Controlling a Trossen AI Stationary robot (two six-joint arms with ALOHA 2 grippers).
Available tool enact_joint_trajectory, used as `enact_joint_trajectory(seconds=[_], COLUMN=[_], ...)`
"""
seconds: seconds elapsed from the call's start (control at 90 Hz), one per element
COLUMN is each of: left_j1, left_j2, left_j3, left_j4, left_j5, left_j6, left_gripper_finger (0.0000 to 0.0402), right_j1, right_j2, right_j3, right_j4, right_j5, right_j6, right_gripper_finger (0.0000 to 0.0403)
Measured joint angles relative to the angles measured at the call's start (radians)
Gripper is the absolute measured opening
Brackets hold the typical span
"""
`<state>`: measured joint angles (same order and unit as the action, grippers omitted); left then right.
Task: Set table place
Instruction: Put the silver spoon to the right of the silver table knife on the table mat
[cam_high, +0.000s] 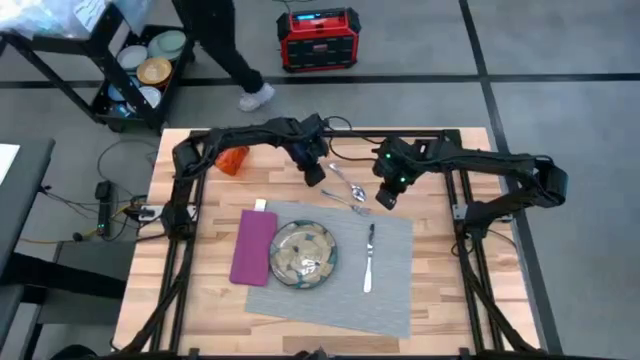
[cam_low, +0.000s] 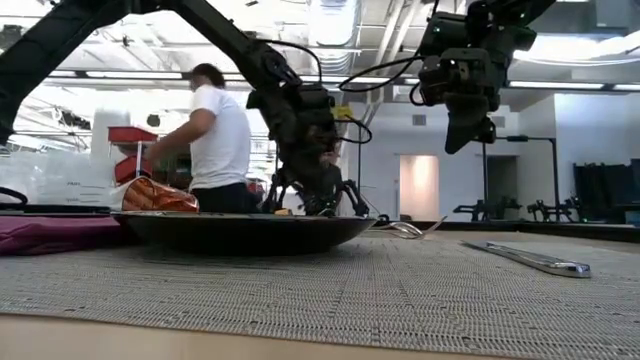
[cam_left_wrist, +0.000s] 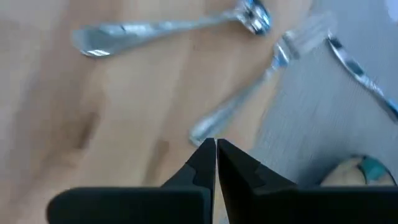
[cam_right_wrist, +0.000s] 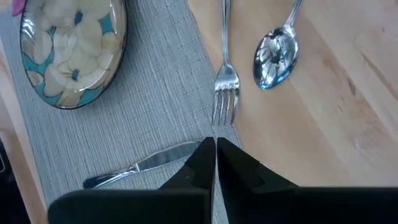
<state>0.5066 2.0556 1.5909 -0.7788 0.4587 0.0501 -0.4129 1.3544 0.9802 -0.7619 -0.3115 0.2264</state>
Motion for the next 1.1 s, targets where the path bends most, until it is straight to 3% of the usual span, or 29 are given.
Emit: enact_joint_trajectory(seconds=[0.344,0.511,0.711,0.789,0.933,1.1], left_j1=[-0.093,-0.14,-0.199,-0.204,-0.204,-0.204], left_j2=[0.0,-0.014,-0.13,-0.195,-0.312,-0.391], left_j3=[0.0,0.0,0.0,0.0,-0.012,-0.012], left_j4=[0.009,-0.013,-0.098,-0.088,-0.019,0.062], left_j5=[0.013,0.15,0.19,0.161,0.065,0.002], left_j6=[-0.004,0.002,0.038,0.029,-0.01,-0.063], left_gripper_finger=[0.0,0.0,0.0,0.0,0.0009,0.0057], right_j1=[-0.003,-0.02,-0.094,-0.126,-0.168,-0.172], right_j2=[0.009,0.056,0.176,0.226,0.296,0.367], right_j3=[0.0,0.0,0.001,0.0,0.003,0.054], right_j4=[0.119,0.209,0.271,0.284,0.358,0.391], right_j5=[0.028,0.049,0.046,-0.015,-0.132,-0.158], right_j6=[-0.003,-0.002,0.018,0.004,-0.058,-0.077], right_gripper_finger=[0.0004,0.0004,0.0004,0.0007,0.0046,0.0131])
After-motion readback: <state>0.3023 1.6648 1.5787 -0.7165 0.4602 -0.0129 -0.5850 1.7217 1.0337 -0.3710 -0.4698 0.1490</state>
